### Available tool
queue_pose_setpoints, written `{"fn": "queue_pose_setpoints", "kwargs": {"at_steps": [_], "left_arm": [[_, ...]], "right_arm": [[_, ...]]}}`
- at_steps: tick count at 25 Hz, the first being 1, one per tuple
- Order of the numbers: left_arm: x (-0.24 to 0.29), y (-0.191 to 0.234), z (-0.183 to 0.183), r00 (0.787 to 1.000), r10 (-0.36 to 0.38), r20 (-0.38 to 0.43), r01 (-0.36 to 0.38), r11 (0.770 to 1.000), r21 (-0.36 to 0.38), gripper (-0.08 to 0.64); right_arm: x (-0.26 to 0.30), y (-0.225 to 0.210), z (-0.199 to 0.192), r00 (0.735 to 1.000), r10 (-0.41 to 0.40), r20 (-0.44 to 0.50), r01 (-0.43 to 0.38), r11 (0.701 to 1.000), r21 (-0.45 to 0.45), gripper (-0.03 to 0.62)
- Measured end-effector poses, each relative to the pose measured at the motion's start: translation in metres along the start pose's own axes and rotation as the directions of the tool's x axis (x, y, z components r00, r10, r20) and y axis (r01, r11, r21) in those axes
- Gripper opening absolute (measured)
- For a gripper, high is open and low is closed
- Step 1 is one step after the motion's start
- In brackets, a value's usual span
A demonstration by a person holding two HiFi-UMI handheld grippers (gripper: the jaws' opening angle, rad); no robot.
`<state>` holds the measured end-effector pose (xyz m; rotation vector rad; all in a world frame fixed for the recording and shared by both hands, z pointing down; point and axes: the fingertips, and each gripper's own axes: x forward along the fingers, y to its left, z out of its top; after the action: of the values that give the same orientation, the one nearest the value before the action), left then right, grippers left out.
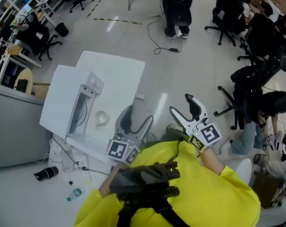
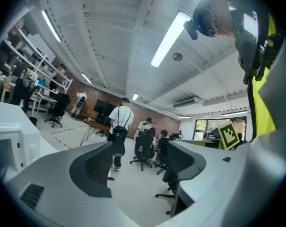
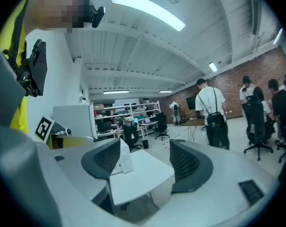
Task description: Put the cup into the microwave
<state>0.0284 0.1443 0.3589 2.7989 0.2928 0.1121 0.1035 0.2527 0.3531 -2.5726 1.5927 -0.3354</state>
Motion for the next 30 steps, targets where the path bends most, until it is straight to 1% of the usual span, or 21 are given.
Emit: {"fn": "queue_pose_setpoints", "kwargs": {"at_steps": [2, 4, 5, 6, 7, 8, 9, 11, 12, 14, 17, 18, 19, 20, 21, 23, 26, 27, 29, 30], "left_arm": [[-0.012, 0.028, 0.002, 0.996, 0.084, 0.014, -0.084, 0.996, -0.01, 0.353], [-0.027, 0.057, 0.003, 0.983, 0.18, 0.026, -0.179, 0.983, -0.031, 0.353], [-0.036, 0.071, 0.003, 0.972, 0.234, 0.033, -0.233, 0.971, -0.046, 0.352], [-0.045, 0.084, 0.004, 0.956, 0.291, 0.043, -0.289, 0.956, -0.059, 0.353], [-0.054, 0.098, 0.006, 0.935, 0.351, 0.052, -0.347, 0.935, -0.067, 0.353], [-0.063, 0.112, 0.009, 0.908, 0.413, 0.062, -0.409, 0.91, -0.07, 0.353], [-0.073, 0.127, 0.012, 0.873, 0.482, 0.072, -0.477, 0.876, -0.069, 0.353], [-0.093, 0.157, 0.018, 0.783, 0.615, 0.096, -0.61, 0.789, -0.078, 0.353], [-0.102, 0.169, 0.02, 0.738, 0.667, 0.105, -0.66, 0.745, -0.097, 0.353], [-0.115, 0.184, 0.023, 0.659, 0.743, 0.12, -0.729, 0.669, -0.144, 0.353], [-0.129, 0.199, 0.016, 0.54, 0.832, 0.126, -0.814, 0.555, -0.172, 0.353], [-0.131, 0.203, 0.011, 0.505, 0.855, 0.121, -0.836, 0.519, -0.176, 0.353], [-0.132, 0.207, 0.006, 0.474, 0.873, 0.116, -0.854, 0.488, -0.182, 0.353], [-0.131, 0.212, -0.001, 0.449, 0.887, 0.107, -0.868, 0.461, -0.185, 0.353], [-0.13, 0.216, -0.01, 0.424, 0.901, 0.091, -0.882, 0.434, -0.184, 0.353], [-0.131, 0.226, -0.033, 0.37, 0.928, 0.046, -0.914, 0.372, -0.163, 0.354], [-0.136, 0.248, -0.076, 0.276, 0.961, -0.022, -0.953, 0.271, -0.133, 0.404], [-0.138, 0.256, -0.096, 0.25, 0.967, -0.051, -0.962, 0.242, -0.128, 0.416], [-0.138, 0.272, -0.146, 0.211, 0.969, -0.125, -0.972, 0.195, -0.131, 0.439], [-0.138, 0.279, -0.172, 0.2, 0.967, -0.158, -0.974, 0.178, -0.143, 0.439]], "right_arm": [[0.035, 0.015, -0.004, 0.996, 0.09, -0.025, -0.09, 0.996, -0.006, 0.316], [0.07, 0.034, -0.008, 0.981, 0.186, -0.055, -0.186, 0.982, -0.009, 0.316], [0.089, 0.044, -0.009, 0.967, 0.243, -0.072, -0.244, 0.97, -0.01, 0.316], [0.109, 0.055, -0.01, 0.948, 0.305, -0.09, -0.307, 0.952, -0.011, 0.316], [0.128, 0.066, -0.011, 0.924, 0.367, -0.107, -0.371, 0.929, -0.012, 0.316], [0.147, 0.078, -0.011, 0.896, 0.426, -0.123, -0.431, 0.902, -0.013, 0.316], [0.165, 0.09, -0.011, 0.867, 0.479, -0.138, -0.485, 0.874, -0.014, 0.316], [0.196, 0.112, -0.012, 0.805, 0.568, -0.172, -0.579, 0.815, -0.015, 0.316], [0.209, 0.12, -0.011, 0.772, 0.606, -0.19, -0.62, 0.785, -0.016, 0.316], [0.234, 0.135, -0.008, 0.704, 0.676, -0.217, -0.697, 0.717, -0.027, 0.316], [0.267, 0.16, -0.008, 0.577, 0.78, -0.24, -0.808, 0.588, -0.032, 0.316], [0.275, 0.166, -0.013, 0.539, 0.805, -0.246, -0.834, 0.55, -0.028, 0.316], [0.283, 0.169, -0.019, 0.508, 0.823, -0.253, -0.854, 0.52, -0.024, 0.316], [0.289, 0.171, -0.027, 0.482, 0.835, -0.264, -0.868, 0.496, -0.016, 0.316], [0.295, 0.172, -0.036, 0.459, 0.844, -0.278, -0.879, 0.477, -0.002, 0.316], [0.303, 0.173, -0.053, 0.41, 0.859, -0.307, -0.896, 0.442, 0.039, 0.316], [0.311, 0.175, -0.077, 0.336, 0.872, -0.356, -0.92, 0.385, 0.074, 0.316], [0.314, 0.173, -0.085, 0.317, 0.87, -0.378, -0.924, 0.373, 0.083, 0.316], [0.319, 0.169, -0.099, 0.288, 0.861, -0.42, -0.927, 0.361, 0.104, 0.316], [0.322, 0.167, -0.104, 0.276, 0.856, -0.436, -0.928, 0.355, 0.11, 0.316]]}}
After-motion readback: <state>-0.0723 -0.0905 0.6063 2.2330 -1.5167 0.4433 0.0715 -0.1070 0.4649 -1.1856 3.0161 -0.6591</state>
